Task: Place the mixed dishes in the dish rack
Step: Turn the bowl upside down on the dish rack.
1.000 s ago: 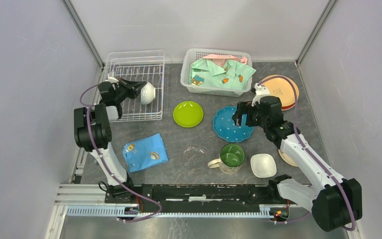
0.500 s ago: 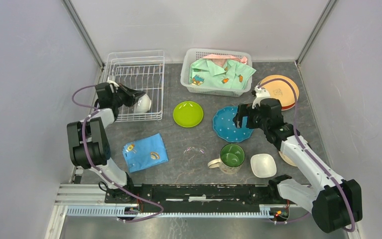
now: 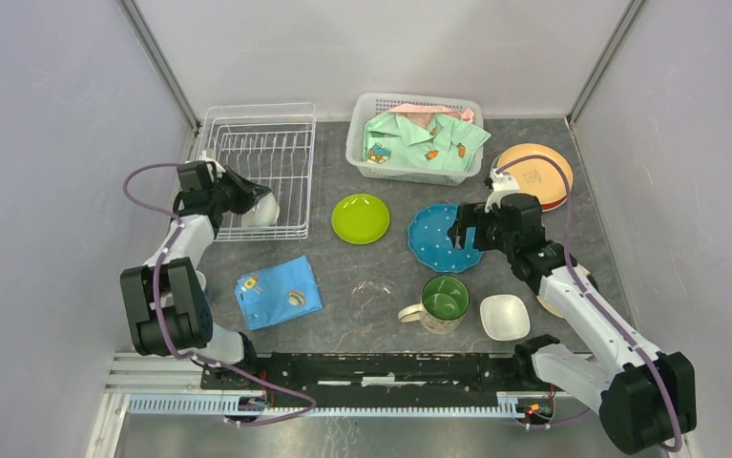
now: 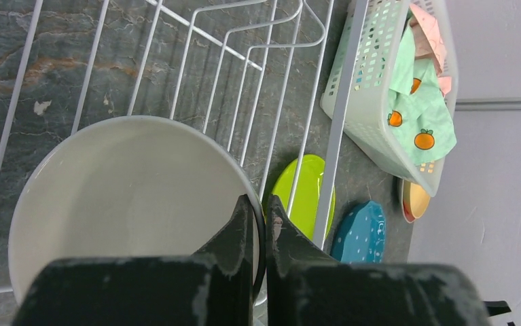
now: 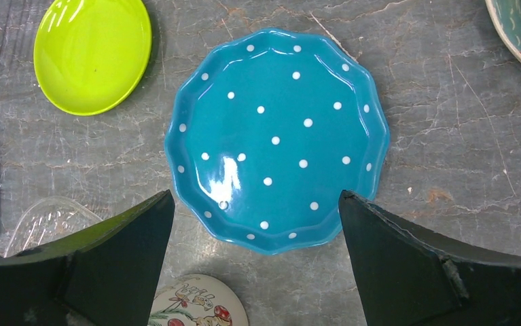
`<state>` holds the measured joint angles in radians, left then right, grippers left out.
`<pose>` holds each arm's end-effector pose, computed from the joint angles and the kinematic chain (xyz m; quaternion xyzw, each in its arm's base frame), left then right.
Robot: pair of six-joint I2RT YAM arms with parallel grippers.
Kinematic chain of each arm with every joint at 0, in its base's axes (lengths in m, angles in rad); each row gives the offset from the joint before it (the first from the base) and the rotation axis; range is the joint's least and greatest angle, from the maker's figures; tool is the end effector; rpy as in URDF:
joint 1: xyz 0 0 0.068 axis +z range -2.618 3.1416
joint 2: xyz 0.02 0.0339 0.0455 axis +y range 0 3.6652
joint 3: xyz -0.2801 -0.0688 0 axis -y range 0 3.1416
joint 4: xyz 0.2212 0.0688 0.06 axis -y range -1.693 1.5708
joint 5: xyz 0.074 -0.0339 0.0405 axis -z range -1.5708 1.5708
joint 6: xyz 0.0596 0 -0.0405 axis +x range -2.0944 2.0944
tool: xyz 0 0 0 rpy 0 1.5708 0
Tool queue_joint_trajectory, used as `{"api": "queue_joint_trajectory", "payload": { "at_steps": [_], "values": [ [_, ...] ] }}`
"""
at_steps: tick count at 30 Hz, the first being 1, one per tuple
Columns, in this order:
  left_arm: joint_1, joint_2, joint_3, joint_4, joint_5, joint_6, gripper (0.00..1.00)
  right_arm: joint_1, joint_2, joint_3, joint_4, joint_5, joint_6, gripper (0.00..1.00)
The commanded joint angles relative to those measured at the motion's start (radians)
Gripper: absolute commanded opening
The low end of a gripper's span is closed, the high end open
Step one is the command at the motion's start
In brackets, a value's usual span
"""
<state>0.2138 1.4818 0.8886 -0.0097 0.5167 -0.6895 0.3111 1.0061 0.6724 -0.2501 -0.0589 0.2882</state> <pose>0.3148 0.0382 0.2472 -0.2666 0.8219 -0.3258 0.3839 0.1990 0.0677 0.2608 -0.0240 0.8801 0.1645 0.4447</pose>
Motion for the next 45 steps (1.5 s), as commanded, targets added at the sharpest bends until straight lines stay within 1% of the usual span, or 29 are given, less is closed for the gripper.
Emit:
{"api": "queue_joint_trajectory", "payload": {
  "at_steps": [1, 5, 9, 14, 20, 26, 31, 35, 41, 45],
  "values": [
    [0.001, -0.065, -0.006, 0.022, -0.004, 0.027, 0.02, -0.004, -0.024, -0.014, 0.038, 0.001, 0.005, 0.98],
    [0.001, -0.024, 0.058, 0.103, 0.089, -0.056, 0.02, -0.005, -0.03, -0.02, 0.037, 0.004, 0.003, 0.98],
    [0.0, 0.018, 0.079, 0.23, 0.173, -0.175, 0.02, -0.006, -0.036, -0.028, 0.044, 0.005, 0.001, 0.98],
    [-0.001, 0.112, 0.102, 0.31, 0.262, -0.242, 0.02, -0.005, -0.023, -0.019, 0.031, 0.013, -0.013, 0.98],
    [-0.001, 0.163, 0.118, 0.374, 0.3, -0.29, 0.02, -0.006, -0.025, -0.014, 0.039, 0.012, 0.0, 0.98],
    [-0.001, 0.22, 0.128, 0.478, 0.333, -0.4, 0.02, -0.005, -0.021, -0.022, 0.041, 0.004, 0.008, 0.98],
    [-0.003, 0.25, 0.132, 0.505, 0.33, -0.423, 0.02, -0.006, -0.024, -0.022, 0.043, 0.01, 0.005, 0.98],
    [-0.01, 0.271, 0.103, 0.615, 0.341, -0.504, 0.02, -0.004, -0.018, -0.022, 0.048, 0.009, 0.007, 0.98],
    [-0.018, 0.305, 0.081, 0.682, 0.351, -0.559, 0.02, -0.004, -0.011, -0.023, 0.048, 0.007, 0.008, 0.98],
    [-0.02, 0.315, 0.072, 0.694, 0.35, -0.574, 0.02, -0.006, -0.011, -0.018, 0.042, 0.017, -0.003, 0.98]
  ]
}}
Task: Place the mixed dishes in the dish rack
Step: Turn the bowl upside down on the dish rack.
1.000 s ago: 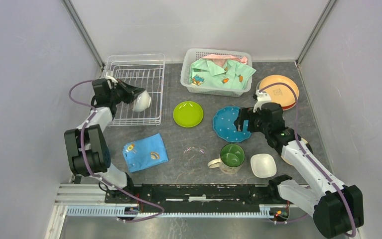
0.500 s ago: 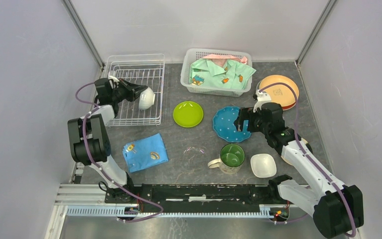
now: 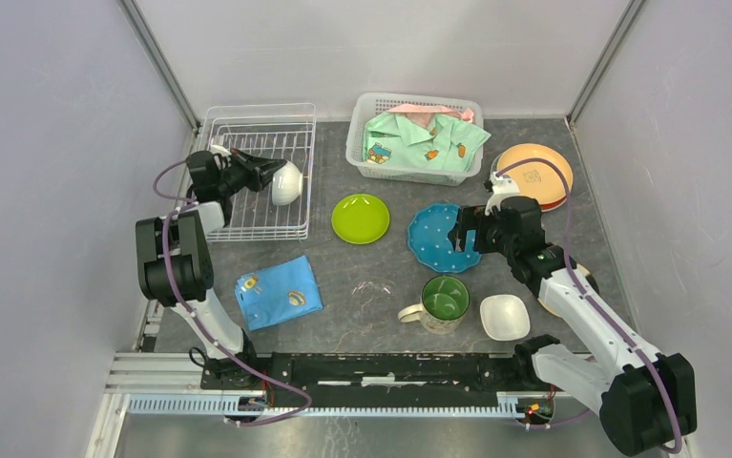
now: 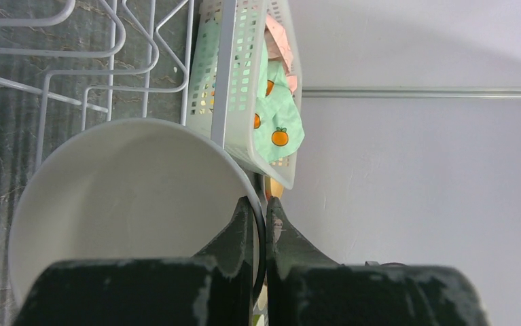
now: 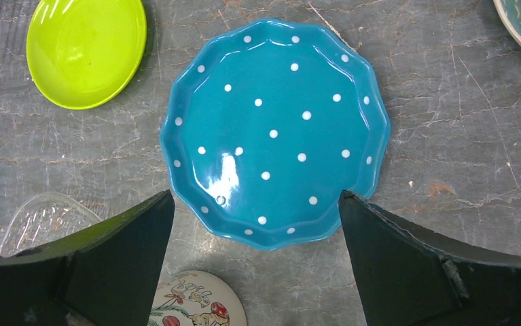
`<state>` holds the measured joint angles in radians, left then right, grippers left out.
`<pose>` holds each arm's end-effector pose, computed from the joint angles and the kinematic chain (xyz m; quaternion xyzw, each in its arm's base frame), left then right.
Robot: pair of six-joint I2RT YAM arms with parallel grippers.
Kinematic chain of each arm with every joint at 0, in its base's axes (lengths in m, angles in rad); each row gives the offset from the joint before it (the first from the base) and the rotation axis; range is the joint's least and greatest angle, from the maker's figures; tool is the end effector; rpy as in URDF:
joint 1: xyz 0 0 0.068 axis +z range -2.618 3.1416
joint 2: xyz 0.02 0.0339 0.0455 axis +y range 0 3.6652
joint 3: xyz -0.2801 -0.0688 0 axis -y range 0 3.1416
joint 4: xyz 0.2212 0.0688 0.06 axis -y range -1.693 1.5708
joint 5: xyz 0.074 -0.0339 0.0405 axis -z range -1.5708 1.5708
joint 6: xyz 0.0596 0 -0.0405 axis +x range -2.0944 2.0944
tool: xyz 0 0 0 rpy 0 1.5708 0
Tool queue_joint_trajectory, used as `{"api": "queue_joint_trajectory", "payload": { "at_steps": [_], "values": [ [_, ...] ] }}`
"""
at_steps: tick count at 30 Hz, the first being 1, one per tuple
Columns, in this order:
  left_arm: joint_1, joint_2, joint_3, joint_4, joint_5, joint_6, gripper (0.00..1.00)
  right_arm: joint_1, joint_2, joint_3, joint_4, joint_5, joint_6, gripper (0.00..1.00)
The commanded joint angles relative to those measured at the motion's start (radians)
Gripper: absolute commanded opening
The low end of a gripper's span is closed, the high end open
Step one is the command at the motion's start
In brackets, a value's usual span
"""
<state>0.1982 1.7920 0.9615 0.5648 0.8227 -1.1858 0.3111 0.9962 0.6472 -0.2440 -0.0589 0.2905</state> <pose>0.3865 0.0331 0.2339 -0.2777 0.7157 -0.5435 0.3395 0.1959 0.0667 0.2548 -0.0229 0.8823 0.1639 0.4407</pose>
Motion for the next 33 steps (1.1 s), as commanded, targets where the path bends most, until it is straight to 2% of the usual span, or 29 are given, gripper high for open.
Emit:
{"api": "queue_joint_trajectory", "payload": {
  "at_steps": [1, 10, 17, 23, 29, 33],
  "values": [
    [-0.004, 0.005, -0.002, 0.121, 0.042, -0.082, 0.02, -0.006, -0.002, 0.01, 0.035, 0.019, -0.004, 0.98],
    [-0.003, 0.045, -0.01, 0.143, 0.028, -0.103, 0.02, -0.005, 0.002, 0.013, 0.04, 0.014, -0.001, 0.98],
    [-0.003, 0.082, 0.002, 0.109, 0.015, -0.054, 0.03, -0.005, -0.002, 0.019, 0.033, 0.015, -0.005, 0.98],
    [-0.001, 0.073, 0.042, -0.044, -0.013, 0.068, 0.08, -0.007, -0.007, 0.014, 0.029, 0.028, -0.014, 0.98],
    [-0.001, 0.07, 0.071, -0.159, -0.061, 0.166, 0.23, -0.006, -0.008, 0.013, 0.028, 0.025, -0.015, 0.98],
    [0.0, 0.063, 0.1, -0.241, -0.094, 0.239, 0.24, -0.007, -0.017, 0.009, 0.027, 0.027, -0.019, 0.98]
  ]
}}
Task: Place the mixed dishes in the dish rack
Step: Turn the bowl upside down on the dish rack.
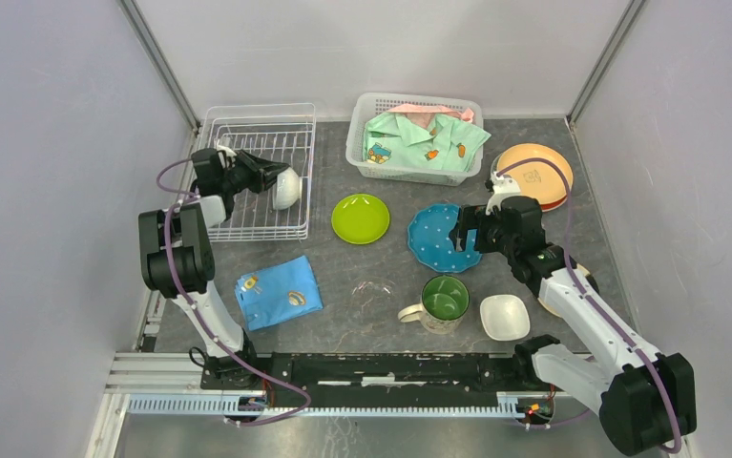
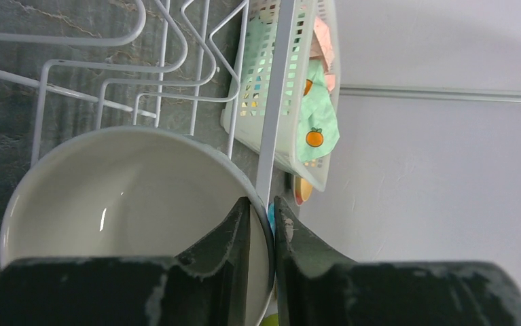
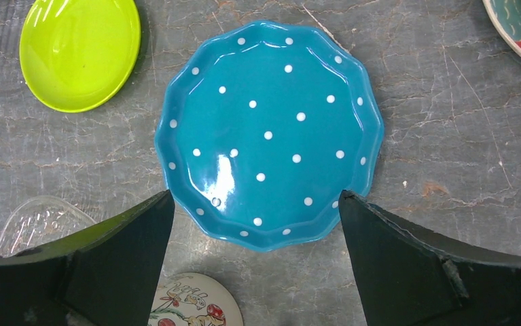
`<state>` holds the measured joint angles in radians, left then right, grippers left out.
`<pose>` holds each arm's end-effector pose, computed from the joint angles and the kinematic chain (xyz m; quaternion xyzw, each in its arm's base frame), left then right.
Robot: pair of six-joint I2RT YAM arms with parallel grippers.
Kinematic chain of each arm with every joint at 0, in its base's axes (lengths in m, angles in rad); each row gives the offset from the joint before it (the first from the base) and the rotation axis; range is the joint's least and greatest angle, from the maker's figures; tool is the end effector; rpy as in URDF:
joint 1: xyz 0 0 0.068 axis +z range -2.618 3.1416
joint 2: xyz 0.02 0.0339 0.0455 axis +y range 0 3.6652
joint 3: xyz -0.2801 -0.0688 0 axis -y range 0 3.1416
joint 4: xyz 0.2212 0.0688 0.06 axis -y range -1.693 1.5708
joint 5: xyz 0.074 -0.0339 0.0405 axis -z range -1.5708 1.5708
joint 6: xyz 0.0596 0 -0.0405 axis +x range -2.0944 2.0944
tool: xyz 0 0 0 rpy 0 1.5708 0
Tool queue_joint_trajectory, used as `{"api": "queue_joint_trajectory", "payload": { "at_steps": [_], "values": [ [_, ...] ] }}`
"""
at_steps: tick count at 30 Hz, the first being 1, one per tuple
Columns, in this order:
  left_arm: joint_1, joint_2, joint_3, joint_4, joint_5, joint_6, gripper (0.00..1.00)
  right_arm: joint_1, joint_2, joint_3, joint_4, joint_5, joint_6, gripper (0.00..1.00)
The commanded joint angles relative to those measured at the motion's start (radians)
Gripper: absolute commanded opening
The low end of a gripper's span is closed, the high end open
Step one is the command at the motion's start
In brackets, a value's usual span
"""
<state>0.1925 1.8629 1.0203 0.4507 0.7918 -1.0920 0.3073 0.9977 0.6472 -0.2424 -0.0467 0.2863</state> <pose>0.4005 0.0348 0.2123 -0.2877 0.7425 -0.5117 0.3225 0.1967 0.0653 0.2546 -0.0202 0.8824 0.1570 0.4430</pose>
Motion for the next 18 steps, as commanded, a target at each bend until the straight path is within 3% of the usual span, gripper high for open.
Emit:
{"api": "queue_joint_trajectory", "payload": {
  "at_steps": [1, 14, 18],
  "values": [
    [0.005, -0.007, 0.05, -0.148, -0.069, 0.161, 0.24, -0.003, -0.02, 0.01, 0.024, 0.015, -0.015, 0.98],
    [0.027, 0.005, 0.109, -0.256, -0.096, 0.247, 0.18, -0.004, -0.037, 0.011, 0.008, 0.038, -0.036, 0.98],
    [0.037, 0.008, 0.111, -0.262, -0.068, 0.248, 0.02, -0.005, -0.035, 0.011, 0.01, 0.041, -0.036, 0.98]
  ]
}}
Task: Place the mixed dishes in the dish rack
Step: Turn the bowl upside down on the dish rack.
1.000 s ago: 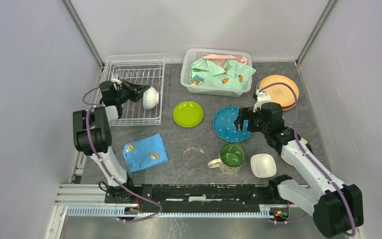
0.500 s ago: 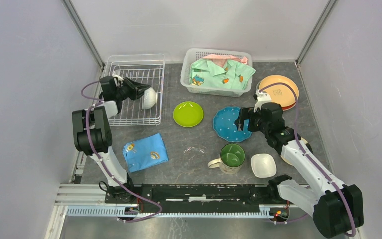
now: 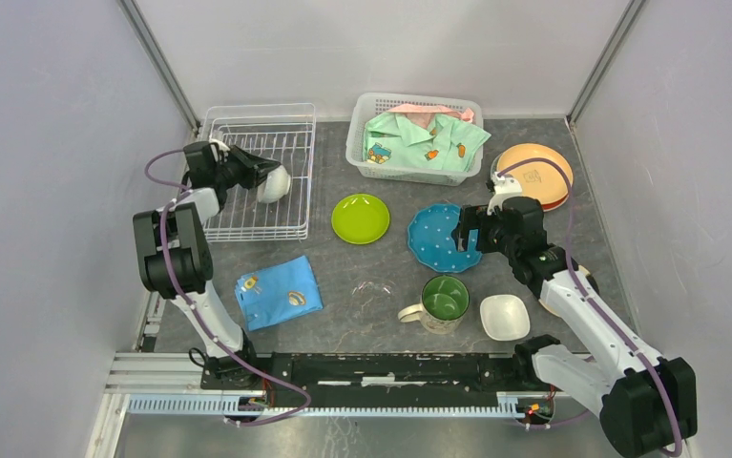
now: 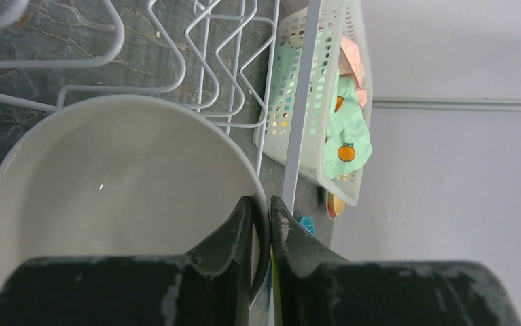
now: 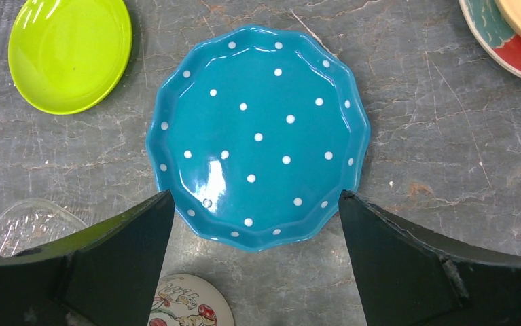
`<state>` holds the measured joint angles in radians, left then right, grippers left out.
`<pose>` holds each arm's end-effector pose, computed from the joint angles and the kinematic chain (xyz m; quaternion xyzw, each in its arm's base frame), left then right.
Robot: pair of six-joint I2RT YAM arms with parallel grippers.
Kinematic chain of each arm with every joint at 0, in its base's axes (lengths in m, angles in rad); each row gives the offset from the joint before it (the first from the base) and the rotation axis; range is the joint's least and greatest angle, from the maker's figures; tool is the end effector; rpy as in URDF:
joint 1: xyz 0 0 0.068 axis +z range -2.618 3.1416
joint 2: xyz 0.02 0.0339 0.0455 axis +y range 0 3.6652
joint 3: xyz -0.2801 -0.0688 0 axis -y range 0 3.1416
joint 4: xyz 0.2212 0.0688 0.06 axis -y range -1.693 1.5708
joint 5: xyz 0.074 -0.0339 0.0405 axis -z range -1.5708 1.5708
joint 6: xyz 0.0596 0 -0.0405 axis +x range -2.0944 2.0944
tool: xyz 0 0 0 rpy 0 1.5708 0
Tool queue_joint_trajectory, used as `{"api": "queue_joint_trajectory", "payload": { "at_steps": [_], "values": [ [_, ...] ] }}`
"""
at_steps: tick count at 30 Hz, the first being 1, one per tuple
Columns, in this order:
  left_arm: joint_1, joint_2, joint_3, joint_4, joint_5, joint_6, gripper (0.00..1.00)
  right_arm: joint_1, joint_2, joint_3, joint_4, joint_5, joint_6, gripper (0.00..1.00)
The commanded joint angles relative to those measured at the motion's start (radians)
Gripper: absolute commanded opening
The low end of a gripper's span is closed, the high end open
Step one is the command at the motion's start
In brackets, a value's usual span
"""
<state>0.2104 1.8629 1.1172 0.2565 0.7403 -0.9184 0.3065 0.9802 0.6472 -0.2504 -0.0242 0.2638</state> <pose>0.4074 0.0459 0.2203 -0.2702 0.7749 -0.4573 0.3427 0.1942 0.0630 0.2570 -0.0245 0.8802 0.1435 0.4517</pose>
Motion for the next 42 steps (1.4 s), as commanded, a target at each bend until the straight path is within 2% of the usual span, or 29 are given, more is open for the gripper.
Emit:
{"api": "queue_joint_trajectory", "payload": {
  "at_steps": [1, 6, 10, 14, 20, 30, 42],
  "values": [
    [0.022, 0.008, 0.006, -0.041, 0.003, 0.056, 0.02, -0.004, -0.016, 0.011, 0.018, 0.018, -0.014, 0.98],
    [0.019, -0.007, -0.038, 0.126, 0.08, -0.087, 0.02, -0.003, -0.007, 0.008, 0.026, 0.013, -0.009, 0.98],
    [0.011, -0.04, -0.037, 0.17, 0.097, -0.16, 0.02, -0.003, 0.001, 0.003, 0.035, 0.009, -0.004, 0.98],
    [-0.008, -0.043, -0.076, 0.335, 0.131, -0.324, 0.02, -0.003, 0.005, 0.001, 0.039, 0.007, -0.002, 0.98],
    [-0.028, -0.005, -0.121, 0.499, 0.136, -0.457, 0.02, -0.003, 0.001, -0.004, 0.037, 0.007, -0.004, 0.98],
    [-0.021, 0.05, -0.142, 0.516, 0.124, -0.454, 0.02, -0.005, -0.009, -0.003, 0.026, 0.018, -0.018, 0.98],
    [-0.009, 0.105, -0.177, 0.644, 0.131, -0.536, 0.05, -0.007, 0.003, -0.006, 0.031, 0.018, -0.021, 0.98]
  ]
}}
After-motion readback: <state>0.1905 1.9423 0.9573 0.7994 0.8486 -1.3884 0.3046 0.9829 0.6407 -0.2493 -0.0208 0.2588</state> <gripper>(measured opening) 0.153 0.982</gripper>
